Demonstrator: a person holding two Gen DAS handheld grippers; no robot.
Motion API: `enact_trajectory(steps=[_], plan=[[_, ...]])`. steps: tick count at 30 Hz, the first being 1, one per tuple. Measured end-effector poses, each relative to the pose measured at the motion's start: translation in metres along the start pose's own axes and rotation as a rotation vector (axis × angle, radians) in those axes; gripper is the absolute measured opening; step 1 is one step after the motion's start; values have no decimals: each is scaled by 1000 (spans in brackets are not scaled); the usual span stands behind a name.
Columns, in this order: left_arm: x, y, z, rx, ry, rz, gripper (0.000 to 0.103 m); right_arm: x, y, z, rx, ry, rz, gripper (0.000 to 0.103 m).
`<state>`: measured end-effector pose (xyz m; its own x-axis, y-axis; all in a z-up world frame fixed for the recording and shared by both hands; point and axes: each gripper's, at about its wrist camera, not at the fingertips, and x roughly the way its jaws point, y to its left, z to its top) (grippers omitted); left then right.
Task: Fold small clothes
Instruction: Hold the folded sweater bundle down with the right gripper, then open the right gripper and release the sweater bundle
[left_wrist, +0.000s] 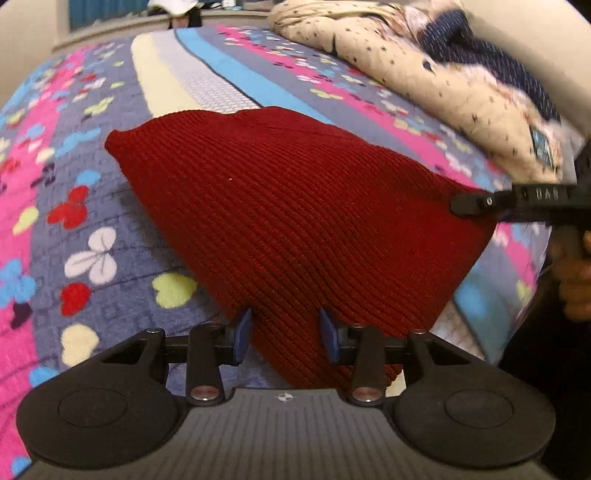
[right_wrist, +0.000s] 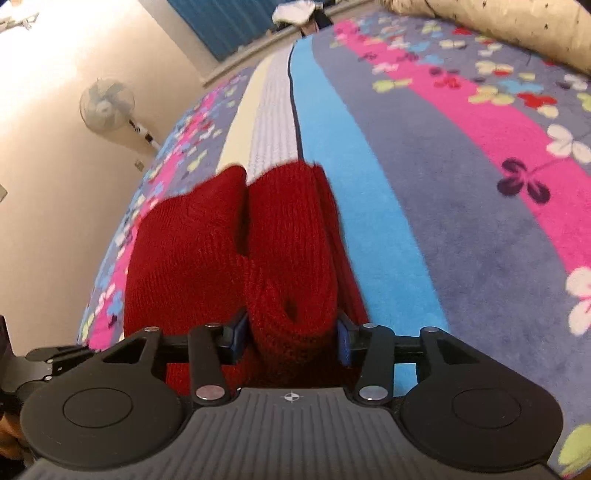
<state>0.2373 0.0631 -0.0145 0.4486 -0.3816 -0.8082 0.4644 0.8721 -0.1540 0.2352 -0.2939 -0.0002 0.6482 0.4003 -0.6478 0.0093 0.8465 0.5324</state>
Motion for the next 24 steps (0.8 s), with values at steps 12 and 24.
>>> enact_trajectory(steps=[12, 24], plan=[[-22, 38, 16, -267, -112, 17, 88, 9, 5, 10, -2, -28, 1, 59], [4, 86, 25, -570, -124, -44, 91, 80, 8, 70, -48, 132, 82, 87]])
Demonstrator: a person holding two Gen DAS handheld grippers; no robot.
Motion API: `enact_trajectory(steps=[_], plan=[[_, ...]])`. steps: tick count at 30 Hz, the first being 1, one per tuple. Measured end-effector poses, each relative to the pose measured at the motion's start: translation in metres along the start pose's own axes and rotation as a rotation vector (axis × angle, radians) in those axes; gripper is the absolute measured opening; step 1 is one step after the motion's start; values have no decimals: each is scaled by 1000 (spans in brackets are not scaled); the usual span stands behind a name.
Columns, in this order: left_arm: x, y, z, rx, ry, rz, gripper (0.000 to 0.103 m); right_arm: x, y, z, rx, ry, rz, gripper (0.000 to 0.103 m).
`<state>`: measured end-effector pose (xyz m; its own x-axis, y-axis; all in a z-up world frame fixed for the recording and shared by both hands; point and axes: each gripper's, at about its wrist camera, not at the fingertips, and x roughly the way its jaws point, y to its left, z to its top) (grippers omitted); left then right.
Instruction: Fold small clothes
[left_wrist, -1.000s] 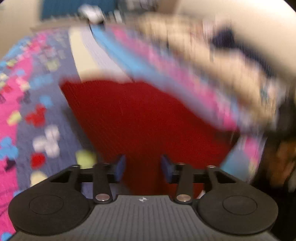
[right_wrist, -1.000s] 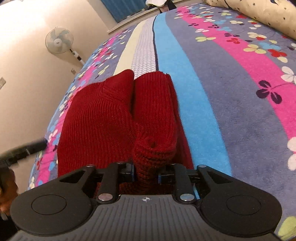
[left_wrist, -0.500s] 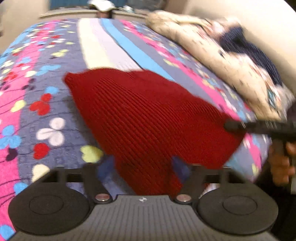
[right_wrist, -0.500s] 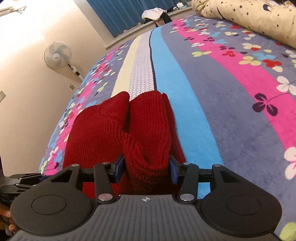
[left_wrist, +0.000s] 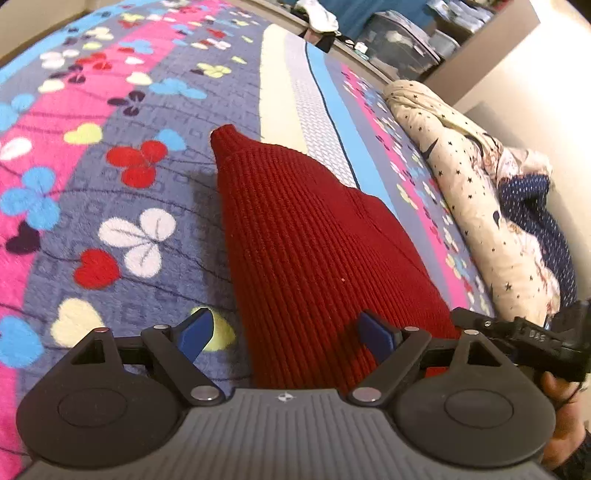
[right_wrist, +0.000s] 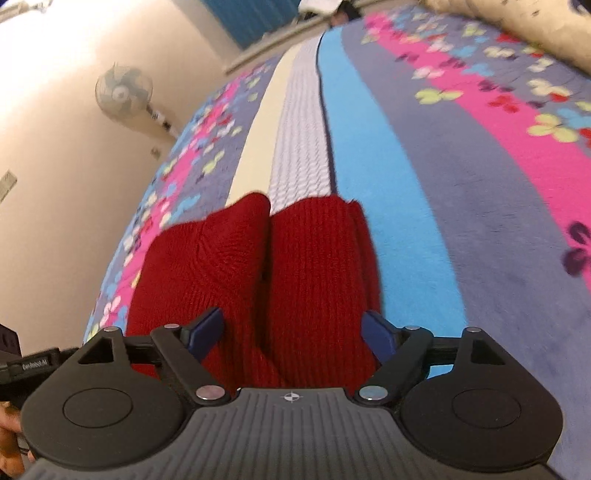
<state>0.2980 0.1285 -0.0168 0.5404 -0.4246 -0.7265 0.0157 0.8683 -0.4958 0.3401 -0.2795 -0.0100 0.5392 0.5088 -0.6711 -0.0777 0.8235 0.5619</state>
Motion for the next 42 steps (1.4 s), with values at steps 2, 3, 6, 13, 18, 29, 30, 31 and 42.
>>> enact_trajectory(steps=[2, 3, 6, 13, 18, 29, 30, 31, 42], plan=[[6, 4, 2, -18, 4, -10, 93, 11, -6, 8, -11, 39, 16, 92], [10, 6, 3, -31, 7, -17, 93, 16, -9, 12, -6, 57, 33, 93], [22, 12, 5, -87, 15, -48, 94, 29, -19, 19, 35, 98, 81, 93], [54, 19, 6, -164, 5, -97, 100, 52, -19, 29, 50, 121, 91, 94], [61, 19, 8, -186, 11, -134, 92, 59, -8, 28, 7, 96, 73, 90], [22, -8, 22, 8, -84, -91, 61, 48, 3, 23, -25, -36, 83, 50], [16, -7, 25, 21, -97, -82, 61, 48, 8, 22, -32, -51, 87, 44], [8, -7, 27, 39, -115, -66, 60, 48, 12, 21, -44, -67, 96, 33], [-68, 43, 44, 117, -224, 27, 60, 73, 71, 7, -168, -62, 299, 15]])
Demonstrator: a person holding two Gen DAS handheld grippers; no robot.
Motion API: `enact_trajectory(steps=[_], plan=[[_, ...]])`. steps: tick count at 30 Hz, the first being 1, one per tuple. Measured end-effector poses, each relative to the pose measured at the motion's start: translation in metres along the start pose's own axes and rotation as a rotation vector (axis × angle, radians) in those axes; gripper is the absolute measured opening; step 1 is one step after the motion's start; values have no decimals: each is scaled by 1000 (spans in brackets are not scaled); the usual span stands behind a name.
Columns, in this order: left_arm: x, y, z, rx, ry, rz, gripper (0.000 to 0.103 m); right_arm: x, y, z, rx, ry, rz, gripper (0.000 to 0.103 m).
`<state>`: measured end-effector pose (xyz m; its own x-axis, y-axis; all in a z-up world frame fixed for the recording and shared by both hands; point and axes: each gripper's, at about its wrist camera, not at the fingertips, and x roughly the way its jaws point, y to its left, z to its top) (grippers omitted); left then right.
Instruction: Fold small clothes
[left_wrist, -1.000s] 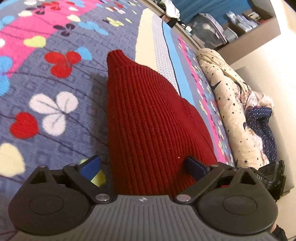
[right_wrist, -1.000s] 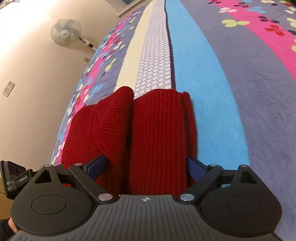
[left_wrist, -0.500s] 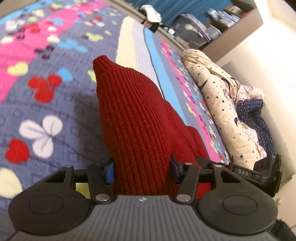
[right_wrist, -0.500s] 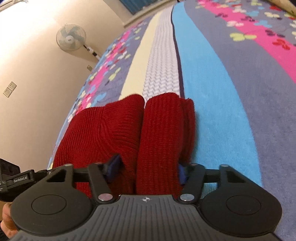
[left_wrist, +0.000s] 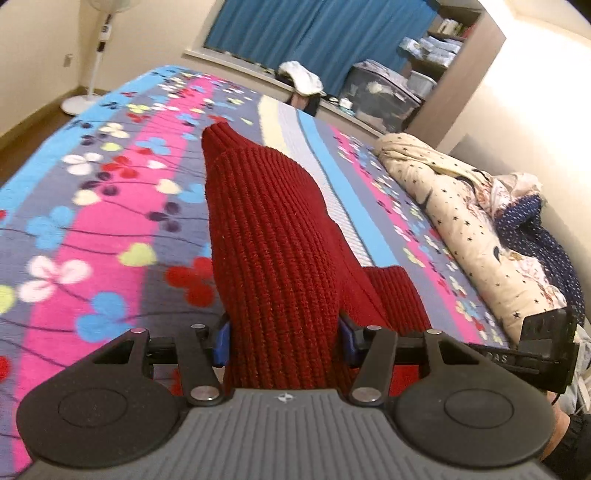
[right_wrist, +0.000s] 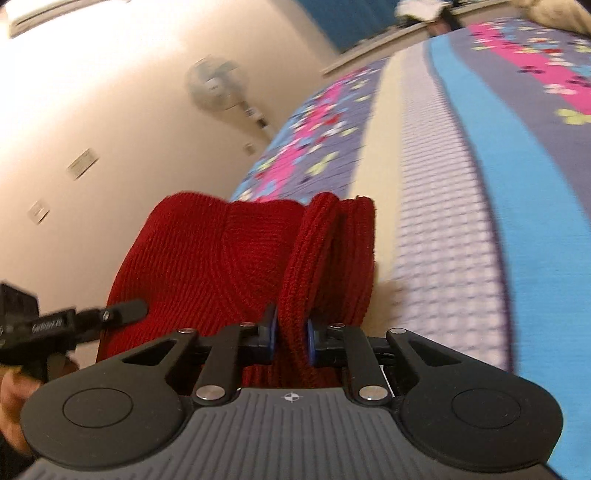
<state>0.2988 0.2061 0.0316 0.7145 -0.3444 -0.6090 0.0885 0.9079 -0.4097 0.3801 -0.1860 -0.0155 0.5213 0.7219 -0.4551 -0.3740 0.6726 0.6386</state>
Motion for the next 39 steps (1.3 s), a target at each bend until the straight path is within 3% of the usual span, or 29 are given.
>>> enact_trajectory(steps=[3, 7, 9, 12, 14, 17, 19, 21, 23, 24, 26, 29, 31, 33, 36, 38, 39], plan=[[-5, 28, -2, -40, 13, 45, 61, 15, 12, -5, -22, 68, 68, 15], [9, 56, -11, -103, 111, 148, 70, 27, 14, -10, -52, 113, 14, 15], [3, 58, -12, -102, 85, 207, 69, 31, 6, -9, -22, 143, -42, 15], [-22, 44, -8, -14, 1, 284, 65, 27, 2, -12, -1, 156, -98, 17], [-40, 28, -10, 43, -16, 254, 65, 22, 7, -12, -24, 144, -110, 17], [-56, -1, -18, 184, 29, 246, 63, 16, 13, -15, -50, 135, -121, 17], [-60, -19, -32, 286, 71, 233, 47, 12, 14, -15, -40, 128, -112, 20], [-51, -21, -53, 317, 127, 219, 31, 13, 13, -12, -34, 126, -105, 20], [-29, -20, -76, 342, 202, 278, 31, 8, 14, -13, -37, 120, -107, 20], [-26, -29, -81, 417, 201, 312, 32, 7, 15, -13, -37, 113, -108, 20], [-29, -38, -83, 438, 169, 297, 32, -3, 21, -14, -42, 92, -88, 20], [-35, -32, -83, 399, 161, 290, 32, -22, 41, -19, -94, 66, -10, 32], [-40, -28, -80, 365, 152, 278, 33, -28, 58, -27, -131, 84, 55, 51], [-41, -27, -80, 352, 152, 275, 35, -26, 71, -37, -168, 122, 83, 59], [-40, -28, -78, 363, 152, 277, 37, -11, 80, -55, -212, 197, 16, 56], [-39, -31, -79, 370, 151, 281, 37, -2, 81, -65, -242, 257, -20, 17], [-39, -32, -79, 369, 148, 281, 38, -4, 83, -67, -257, 255, -18, 16]])
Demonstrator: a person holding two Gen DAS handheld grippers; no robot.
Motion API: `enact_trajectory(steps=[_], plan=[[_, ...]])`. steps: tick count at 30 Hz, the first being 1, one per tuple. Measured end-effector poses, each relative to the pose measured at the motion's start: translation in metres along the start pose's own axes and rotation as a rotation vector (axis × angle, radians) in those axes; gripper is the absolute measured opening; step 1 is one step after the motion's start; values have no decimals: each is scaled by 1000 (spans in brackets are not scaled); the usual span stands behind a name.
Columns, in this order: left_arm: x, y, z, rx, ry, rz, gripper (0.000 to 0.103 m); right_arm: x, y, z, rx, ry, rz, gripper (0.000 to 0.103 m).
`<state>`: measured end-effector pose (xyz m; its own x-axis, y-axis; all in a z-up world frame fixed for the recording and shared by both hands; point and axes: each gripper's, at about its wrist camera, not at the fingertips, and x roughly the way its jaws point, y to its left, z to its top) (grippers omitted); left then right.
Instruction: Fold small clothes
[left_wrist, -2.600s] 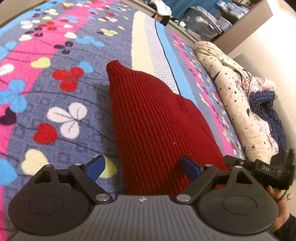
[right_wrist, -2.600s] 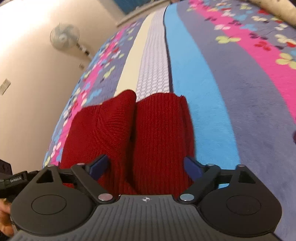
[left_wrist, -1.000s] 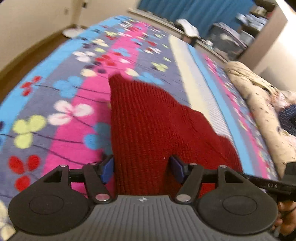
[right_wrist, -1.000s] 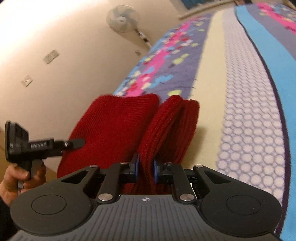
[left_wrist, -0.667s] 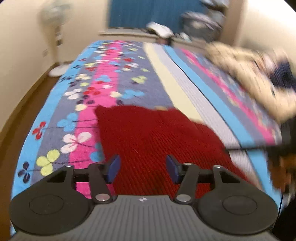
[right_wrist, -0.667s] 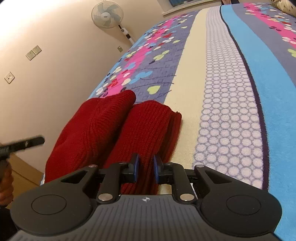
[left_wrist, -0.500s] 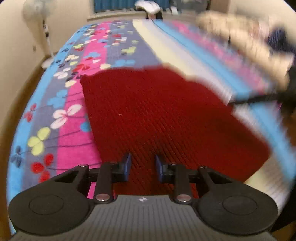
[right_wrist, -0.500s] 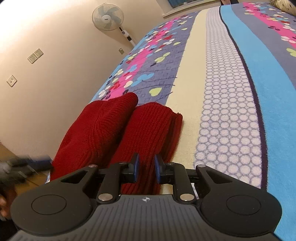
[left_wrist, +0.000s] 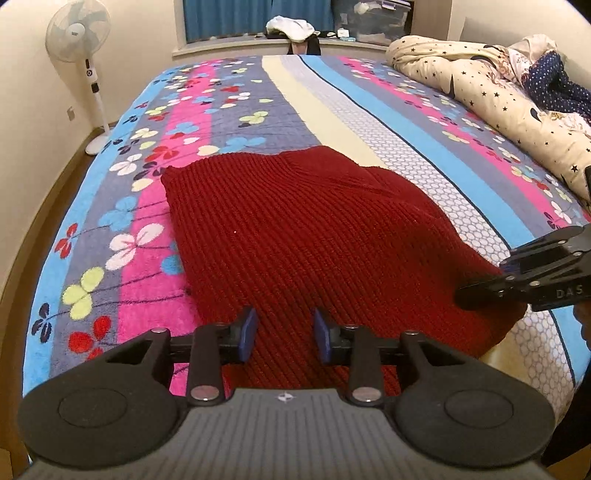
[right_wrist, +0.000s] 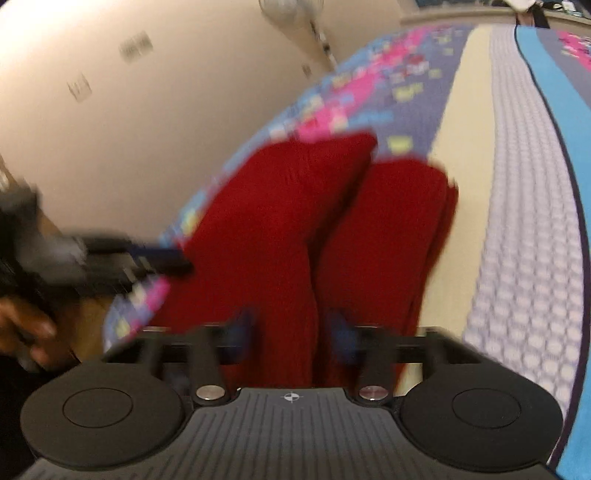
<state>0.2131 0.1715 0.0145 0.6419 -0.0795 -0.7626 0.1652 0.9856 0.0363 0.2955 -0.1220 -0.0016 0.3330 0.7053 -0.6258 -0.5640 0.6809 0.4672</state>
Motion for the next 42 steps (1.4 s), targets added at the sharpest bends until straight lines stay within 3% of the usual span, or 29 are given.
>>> enact_trajectory(steps=[2, 5, 7, 10, 14, 16, 20, 25, 30, 33, 35, 38, 42], plan=[[-4, -4, 0, -8, -12, -14, 38, -18, 4, 5, -13, -50, 18, 14], [-14, -14, -2, 13, -38, -52, 38, -56, -9, 10, 95, -118, 68, 14], [-15, -23, -5, 61, -33, -66, 38, -63, -16, 0, 126, -79, 16, 14], [-4, -33, -11, 122, 18, -54, 38, -36, -25, -16, 136, 77, -89, 14], [-2, -27, -13, 94, 25, -34, 40, -31, -23, -12, 160, 48, -62, 20], [-2, -21, -11, 60, 25, -49, 42, -32, -25, -16, 198, 50, -58, 34], [-3, -20, -12, 70, 25, -44, 47, -29, -27, -20, 203, 54, -52, 37], [-5, -21, -10, 63, 18, -29, 62, -20, -38, -20, 250, 56, -33, 39], [-10, -1, -5, -59, -11, -7, 76, -26, -40, -16, 272, 44, -25, 40], [3, 15, -5, -163, 65, -26, 79, -28, -44, -15, 281, 35, -27, 45], [16, 27, -8, -253, 149, -72, 85, -25, -44, -15, 282, 39, -26, 47], [29, 40, -13, -390, 225, -175, 85, -22, -41, -15, 268, 46, -26, 53], [37, 42, -16, -425, 265, -224, 84, -19, -40, -12, 263, 51, -20, 58]])
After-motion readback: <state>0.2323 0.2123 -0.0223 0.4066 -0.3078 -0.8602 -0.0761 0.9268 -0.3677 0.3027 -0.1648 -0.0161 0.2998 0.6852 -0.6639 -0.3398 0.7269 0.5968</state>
